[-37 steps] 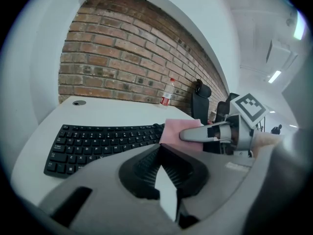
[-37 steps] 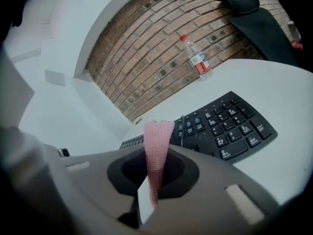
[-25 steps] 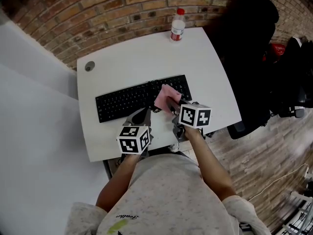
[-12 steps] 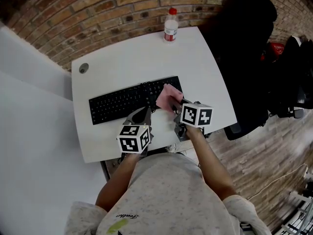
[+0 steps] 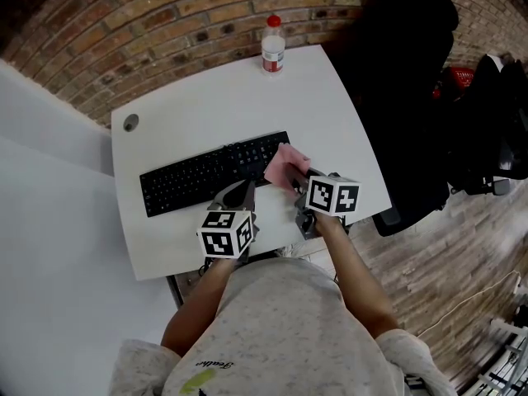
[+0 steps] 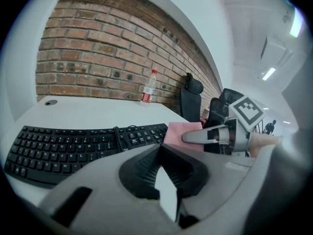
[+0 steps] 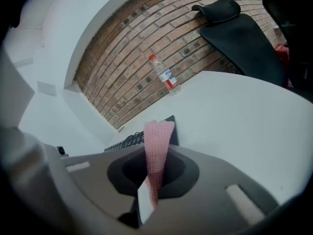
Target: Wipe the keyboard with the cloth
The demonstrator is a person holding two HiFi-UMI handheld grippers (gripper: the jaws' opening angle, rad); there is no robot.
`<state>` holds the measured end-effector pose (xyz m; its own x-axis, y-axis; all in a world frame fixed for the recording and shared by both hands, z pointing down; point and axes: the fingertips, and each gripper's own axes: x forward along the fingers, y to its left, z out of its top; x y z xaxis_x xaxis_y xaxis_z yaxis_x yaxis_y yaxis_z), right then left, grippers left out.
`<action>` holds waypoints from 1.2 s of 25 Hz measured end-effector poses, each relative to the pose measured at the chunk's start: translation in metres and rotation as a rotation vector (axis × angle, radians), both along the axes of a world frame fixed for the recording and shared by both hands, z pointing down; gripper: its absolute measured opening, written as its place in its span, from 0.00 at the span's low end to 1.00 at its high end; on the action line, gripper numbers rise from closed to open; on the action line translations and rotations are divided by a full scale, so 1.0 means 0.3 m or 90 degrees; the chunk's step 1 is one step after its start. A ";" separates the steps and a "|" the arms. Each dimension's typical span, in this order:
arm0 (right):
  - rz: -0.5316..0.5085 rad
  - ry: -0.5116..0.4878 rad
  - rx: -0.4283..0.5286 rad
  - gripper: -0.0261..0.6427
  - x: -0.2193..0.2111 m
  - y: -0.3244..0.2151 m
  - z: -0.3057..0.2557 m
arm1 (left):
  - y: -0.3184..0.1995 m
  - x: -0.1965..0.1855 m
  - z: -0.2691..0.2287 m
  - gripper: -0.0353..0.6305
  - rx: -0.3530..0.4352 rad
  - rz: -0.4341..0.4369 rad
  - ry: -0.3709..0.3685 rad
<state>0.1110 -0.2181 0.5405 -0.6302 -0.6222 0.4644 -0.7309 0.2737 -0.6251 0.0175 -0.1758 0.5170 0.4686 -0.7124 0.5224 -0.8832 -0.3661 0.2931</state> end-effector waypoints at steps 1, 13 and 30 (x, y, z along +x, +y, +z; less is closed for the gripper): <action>0.002 -0.001 0.000 0.08 0.009 -0.001 -0.001 | -0.001 0.008 -0.001 0.05 0.000 0.001 0.000; -0.013 -0.010 0.086 0.08 0.014 -0.017 -0.154 | 0.011 -0.032 -0.027 0.05 0.010 -0.019 -0.010; -0.104 0.037 0.217 0.08 -0.297 0.027 -0.352 | 0.061 -0.392 -0.152 0.05 0.063 -0.119 -0.004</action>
